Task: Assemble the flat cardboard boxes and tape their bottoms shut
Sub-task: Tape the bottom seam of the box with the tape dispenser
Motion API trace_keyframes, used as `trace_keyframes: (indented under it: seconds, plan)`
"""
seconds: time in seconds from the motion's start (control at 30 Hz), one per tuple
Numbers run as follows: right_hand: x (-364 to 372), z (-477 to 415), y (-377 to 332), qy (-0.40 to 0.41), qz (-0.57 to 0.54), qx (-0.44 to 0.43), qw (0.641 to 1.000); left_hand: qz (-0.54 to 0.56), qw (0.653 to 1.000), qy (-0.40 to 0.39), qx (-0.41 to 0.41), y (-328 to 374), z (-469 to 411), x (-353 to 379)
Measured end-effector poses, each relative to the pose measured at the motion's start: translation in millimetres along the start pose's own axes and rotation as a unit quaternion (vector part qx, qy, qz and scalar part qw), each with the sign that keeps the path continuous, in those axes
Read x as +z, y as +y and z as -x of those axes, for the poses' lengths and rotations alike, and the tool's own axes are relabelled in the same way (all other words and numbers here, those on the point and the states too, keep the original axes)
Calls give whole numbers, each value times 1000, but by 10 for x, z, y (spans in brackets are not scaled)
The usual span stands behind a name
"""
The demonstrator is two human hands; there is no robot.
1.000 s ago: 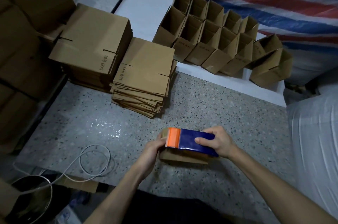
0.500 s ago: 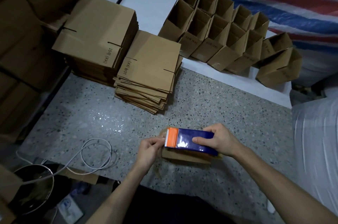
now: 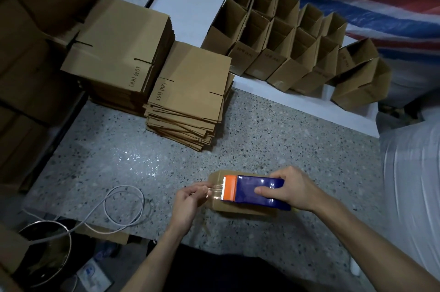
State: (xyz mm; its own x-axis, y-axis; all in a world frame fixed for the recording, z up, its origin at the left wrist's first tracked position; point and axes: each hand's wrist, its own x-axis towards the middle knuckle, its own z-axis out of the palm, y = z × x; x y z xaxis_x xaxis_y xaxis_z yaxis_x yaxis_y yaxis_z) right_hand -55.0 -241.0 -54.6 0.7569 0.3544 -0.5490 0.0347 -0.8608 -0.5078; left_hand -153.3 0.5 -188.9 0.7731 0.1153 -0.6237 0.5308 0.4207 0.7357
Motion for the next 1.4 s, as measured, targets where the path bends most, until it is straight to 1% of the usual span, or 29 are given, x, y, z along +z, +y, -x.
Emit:
trace_keyframes:
  seconds: [0.2, 0.27, 0.33, 0.37, 0.4, 0.43, 0.5, 0.53, 0.57, 0.6, 0.63, 0.7, 0.73, 0.77, 0.8, 0.87, 0.93, 0.97, 1.0, 1.07, 1.1, 1.13, 1.2, 1.27, 1.33, 1.4]
  plan:
    - [40, -36, -109, 8, 36, 36, 999, 0, 1000, 9, -8, -17, -63, 12]
    - [51, -49, -132, 11, 38, 57, 998, -45, 999, 8, -6, -59, -104, -5]
    - [74, -58, -151, 11, 53, 72, 996, -124, 992, 9, 10, -99, -158, -20]
    - [97, -60, -170, 11, 65, 75, 995, -175, 984, -3, 21, -101, -186, -34]
    - [124, -64, -191, 13, 77, 76, 994, -227, 973, -33, 22, -90, -223, -61]
    - [146, -73, -207, 16, 87, 78, 993, -274, 959, -77, 4, -65, -265, -104]
    - [166, -90, -238, 21, 101, 84, 991, -318, 929, -167, -84, 11, -307, -220]
    - [165, -101, -247, 22, 103, 86, 991, -336, 913, -196, -123, 42, -306, -266]
    - [159, -113, -250, 23, 104, 86, 991, -348, 903, -210, -141, 53, -319, -295]
    - [161, -125, -250, 24, 104, 88, 990, -349, 904, -204, -138, 55, -334, -310]
    - [169, -133, -252, 23, 104, 90, 990, -325, 923, -170, -115, 48, -337, -290]
    - [200, -142, -253, 25, 103, 91, 990, -222, 972, -57, -51, 21, -294, -195]
    - [213, -145, -257, 28, 103, 91, 990, -173, 984, -16, -23, 17, -264, -124]
    - [219, -149, -264, 32, 102, 91, 990, -136, 991, -3, -9, 13, -235, -44]
    - [223, -154, -269, 36, 100, 91, 990, -119, 993, -12, -9, 5, -217, 33]
    - [227, -161, -272, 36, 89, 93, 991, -129, 989, -54, -44, 19, -229, 154]
    - [225, -150, -279, 30, 84, 93, 992, -191, 975, -89, -76, 96, -282, 215]
    - [221, -146, -272, 30, 85, 92, 992, -233, 965, -94, -71, 135, -321, 228]
    - [214, -144, -267, 31, 87, 90, 992, -280, 954, -91, -49, 177, -355, 213]
    - [196, -164, -264, 24, 94, 89, 991, -316, 942, -108, 24, 258, -351, 114]
    - [189, -172, -268, 19, 94, 90, 991, -312, 938, -141, 56, 288, -319, 48]
    - [182, -184, -278, 15, 92, 91, 991, -325, 925, -182, 78, 328, -277, -12]
    - [170, -206, -298, 14, 87, 94, 992, -382, 880, -258, 118, 379, -251, -106]
    - [164, -218, -299, 15, 81, 97, 992, -416, 851, -297, 118, 420, -277, -130]
    - [156, -212, -284, 14, 73, 95, 993, -423, 839, -325, 110, 447, -312, -106]
    - [154, -201, -278, 16, 74, 91, 993, -427, 833, -334, 110, 435, -338, -97]
